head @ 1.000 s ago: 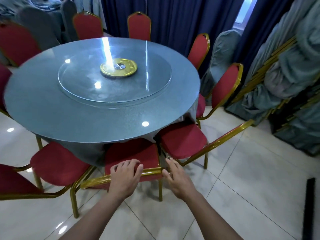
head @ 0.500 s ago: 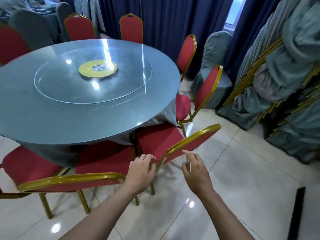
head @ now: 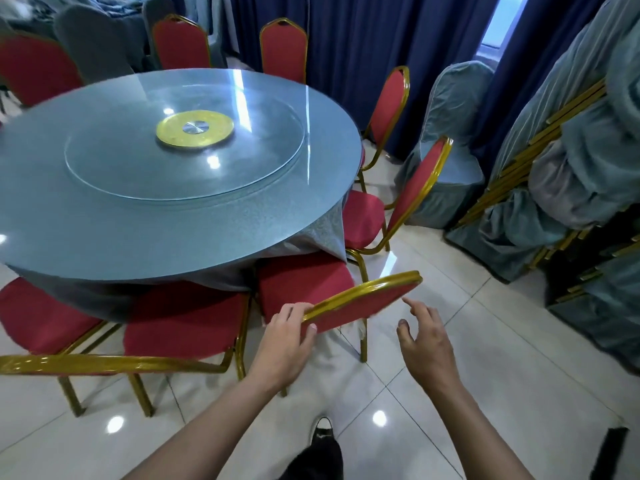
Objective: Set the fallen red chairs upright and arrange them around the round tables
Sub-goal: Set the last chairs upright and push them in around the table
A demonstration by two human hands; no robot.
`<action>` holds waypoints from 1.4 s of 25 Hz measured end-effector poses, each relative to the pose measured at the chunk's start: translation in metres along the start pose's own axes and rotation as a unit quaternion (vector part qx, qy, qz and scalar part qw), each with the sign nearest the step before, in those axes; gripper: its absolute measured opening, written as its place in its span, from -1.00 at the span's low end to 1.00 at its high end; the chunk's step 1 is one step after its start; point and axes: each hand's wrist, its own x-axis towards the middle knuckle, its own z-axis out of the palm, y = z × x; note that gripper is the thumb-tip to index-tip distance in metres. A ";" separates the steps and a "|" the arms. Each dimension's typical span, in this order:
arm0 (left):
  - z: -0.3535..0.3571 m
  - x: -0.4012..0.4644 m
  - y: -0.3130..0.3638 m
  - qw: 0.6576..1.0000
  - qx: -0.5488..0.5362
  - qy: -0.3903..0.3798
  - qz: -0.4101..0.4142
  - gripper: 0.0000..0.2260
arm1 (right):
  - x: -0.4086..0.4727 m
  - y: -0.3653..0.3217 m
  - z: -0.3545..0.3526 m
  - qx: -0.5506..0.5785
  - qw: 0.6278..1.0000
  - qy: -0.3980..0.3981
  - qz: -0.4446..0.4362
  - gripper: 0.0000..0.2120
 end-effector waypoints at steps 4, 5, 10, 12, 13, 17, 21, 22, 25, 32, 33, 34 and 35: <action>0.027 0.042 0.001 0.998 -0.005 -0.016 -0.053 -0.52 | 0.050 0.015 -0.002 -0.029 0.999 -0.019 0.007 -0.56; 0.035 0.050 -0.001 0.997 0.005 -0.029 -0.072 -0.49 | 0.063 0.019 -0.002 -0.040 0.999 -0.032 0.003 -0.55; 0.065 0.070 -0.011 0.987 0.056 -0.036 -0.145 -0.38 | 0.118 0.045 0.010 -0.065 0.991 -0.118 0.016 -0.51; 0.068 0.073 -0.006 0.983 0.068 -0.029 -0.165 -0.42 | 0.132 0.055 0.021 -0.073 0.984 -0.163 0.013 -0.43; 0.069 0.071 -0.002 0.982 0.080 -0.023 -0.171 -0.44 | 0.133 0.059 0.027 -0.080 0.980 -0.181 0.011 -0.38; 0.079 0.066 0.002 0.977 0.106 0.029 -0.180 -0.42 | 0.142 0.067 0.039 -0.038 0.977 -0.209 -0.013 -0.31; 0.095 0.066 0.014 0.963 0.145 0.062 -0.217 -0.46 | 0.165 0.086 0.039 -0.028 0.971 -0.230 -0.064 -0.25; 0.101 0.069 0.022 0.959 0.148 0.072 -0.230 -0.45 | 0.172 0.092 0.036 -0.027 0.969 -0.235 -0.074 -0.24; 0.123 0.084 0.044 0.955 0.154 0.073 -0.243 -0.38 | 0.207 0.105 0.028 -0.017 0.962 -0.258 -0.091 -0.25; 0.149 0.124 0.072 0.942 0.072 0.171 -0.281 -0.35 | 0.263 0.123 0.022 -0.007 0.950 -0.286 -0.126 -0.24; 0.150 0.127 0.074 0.940 0.057 0.180 -0.285 -0.34 | 0.265 0.123 0.022 -0.004 0.950 -0.286 -0.127 -0.24; 0.151 0.129 0.075 0.938 0.048 0.190 -0.287 -0.34 | 0.267 0.124 0.022 -0.001 0.949 -0.287 -0.129 -0.24; 0.152 0.130 0.075 0.936 0.041 0.195 -0.291 -0.35 | 0.268 0.124 0.023 0.002 0.949 -0.288 -0.130 -0.24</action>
